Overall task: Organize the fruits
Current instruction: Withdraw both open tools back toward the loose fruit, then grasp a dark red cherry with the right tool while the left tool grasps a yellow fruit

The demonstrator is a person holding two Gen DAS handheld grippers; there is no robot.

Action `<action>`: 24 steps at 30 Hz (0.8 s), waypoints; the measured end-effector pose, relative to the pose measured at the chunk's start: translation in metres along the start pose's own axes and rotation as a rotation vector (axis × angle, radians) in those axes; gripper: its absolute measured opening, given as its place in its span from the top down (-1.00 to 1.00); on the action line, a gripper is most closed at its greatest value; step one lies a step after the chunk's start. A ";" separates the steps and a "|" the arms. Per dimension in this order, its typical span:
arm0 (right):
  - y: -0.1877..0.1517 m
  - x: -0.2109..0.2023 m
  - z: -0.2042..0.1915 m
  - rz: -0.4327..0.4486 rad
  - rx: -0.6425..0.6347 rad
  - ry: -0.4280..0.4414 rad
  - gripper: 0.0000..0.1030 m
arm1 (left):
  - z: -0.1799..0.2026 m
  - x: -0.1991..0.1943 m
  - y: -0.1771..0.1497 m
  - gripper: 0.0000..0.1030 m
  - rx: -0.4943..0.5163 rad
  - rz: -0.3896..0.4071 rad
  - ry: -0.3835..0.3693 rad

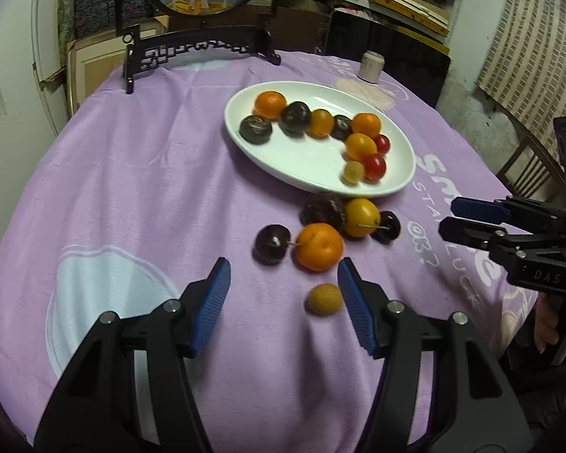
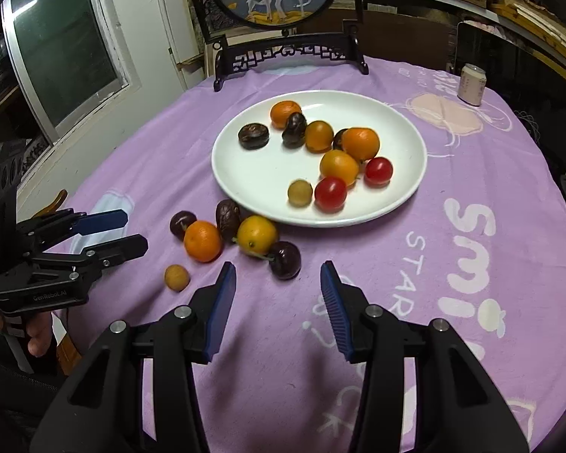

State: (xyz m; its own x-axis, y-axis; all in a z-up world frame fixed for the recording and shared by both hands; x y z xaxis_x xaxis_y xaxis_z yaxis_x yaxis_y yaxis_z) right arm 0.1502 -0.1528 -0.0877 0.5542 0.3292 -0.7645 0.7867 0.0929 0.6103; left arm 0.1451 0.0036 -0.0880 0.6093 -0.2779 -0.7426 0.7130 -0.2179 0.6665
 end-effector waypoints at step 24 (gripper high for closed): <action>-0.007 0.024 0.021 -0.025 -0.001 -0.074 0.47 | 0.027 0.031 -0.019 -0.02 0.012 -0.129 -0.111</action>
State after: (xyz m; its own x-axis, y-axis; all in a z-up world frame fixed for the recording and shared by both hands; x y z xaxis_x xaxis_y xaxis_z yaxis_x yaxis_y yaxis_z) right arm 0.1639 -0.1656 -0.1142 0.5533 0.2561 -0.7926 0.8001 0.1013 0.5913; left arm 0.1414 -0.0260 -0.1221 0.4700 -0.3486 -0.8109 0.7784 -0.2695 0.5670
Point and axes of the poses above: each gripper's, at about its wrist camera, not at the fingertips, and x roughly the way its jaws point, z to its right, y to its top, the point moved 7 cm from there along x, roughly the way its jaws point, and after that the axes turned 7 degrees about x, right-handed, at the moved point
